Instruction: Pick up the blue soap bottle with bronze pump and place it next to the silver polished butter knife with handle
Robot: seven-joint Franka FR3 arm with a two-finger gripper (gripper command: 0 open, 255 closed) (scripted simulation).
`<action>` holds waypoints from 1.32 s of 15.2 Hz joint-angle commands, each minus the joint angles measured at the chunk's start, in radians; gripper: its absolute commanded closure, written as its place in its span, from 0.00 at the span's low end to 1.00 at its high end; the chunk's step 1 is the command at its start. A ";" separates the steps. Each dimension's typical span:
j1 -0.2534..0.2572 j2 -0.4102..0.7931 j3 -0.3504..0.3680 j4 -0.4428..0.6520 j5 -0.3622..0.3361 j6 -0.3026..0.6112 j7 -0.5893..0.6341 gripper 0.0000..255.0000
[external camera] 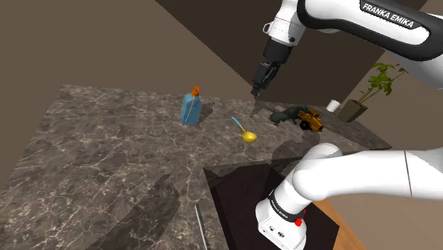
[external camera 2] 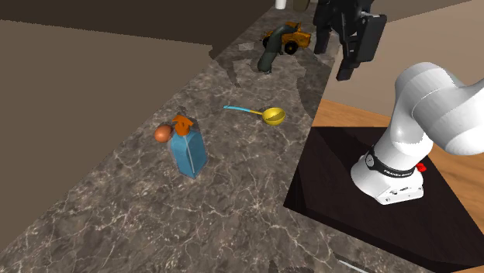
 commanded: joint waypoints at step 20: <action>-0.014 0.667 -0.035 0.287 -0.015 0.415 -0.089 0.00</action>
